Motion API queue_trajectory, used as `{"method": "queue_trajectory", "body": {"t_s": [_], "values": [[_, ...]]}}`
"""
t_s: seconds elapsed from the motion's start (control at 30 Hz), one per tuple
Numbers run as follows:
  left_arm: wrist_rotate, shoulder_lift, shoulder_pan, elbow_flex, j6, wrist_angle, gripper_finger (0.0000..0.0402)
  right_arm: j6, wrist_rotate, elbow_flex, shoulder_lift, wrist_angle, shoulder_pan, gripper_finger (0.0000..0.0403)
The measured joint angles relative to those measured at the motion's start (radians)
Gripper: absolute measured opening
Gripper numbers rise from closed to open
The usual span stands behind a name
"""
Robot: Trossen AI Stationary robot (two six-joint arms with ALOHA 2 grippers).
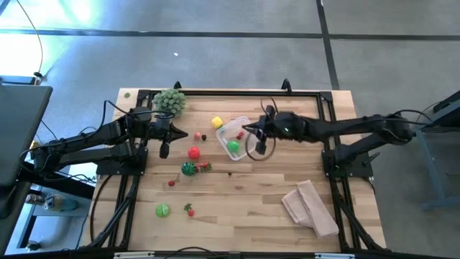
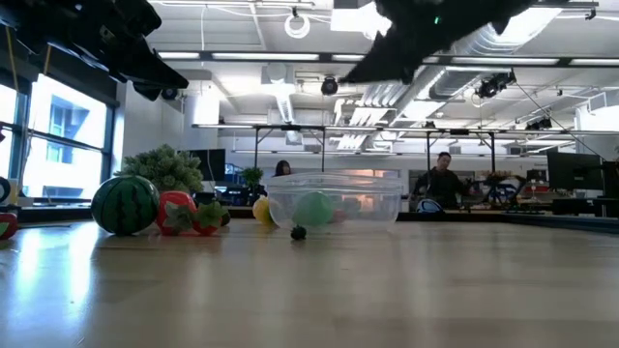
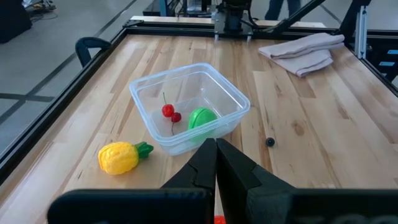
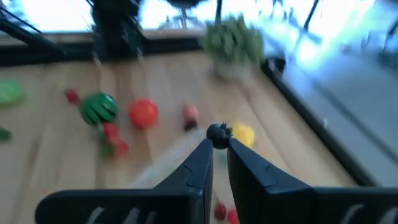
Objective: Pick and placing Produce into tupperware
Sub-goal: Put the blueberry into the transparent bin, then put the blueberry into the the transparent bin
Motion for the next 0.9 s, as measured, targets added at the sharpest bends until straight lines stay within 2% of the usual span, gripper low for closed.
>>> {"method": "queue_trajectory", "body": {"t_s": [0.17, 0.37, 0.63, 0.9], "values": [[0.000, 0.000, 0.000, 0.000, 0.000, 0.000, 0.0001, 0.050, -0.141, 0.000, 0.108, -0.016, -0.109, 0.0034], [0.000, 0.000, 0.000, 0.000, 0.000, 0.000, 0.0001, 0.046, -0.227, 0.066, 0.287, -0.037, -0.165, 0.0034], [0.000, 0.000, 0.000, 0.000, 0.000, 0.000, 0.0001, 0.024, -0.249, 0.227, 0.429, -0.158, -0.164, 0.0034], [0.000, 0.000, 0.000, 0.000, 0.000, 0.000, 0.0001, 0.024, -0.252, 0.265, 0.419, -0.240, -0.164, 0.0034]]}}
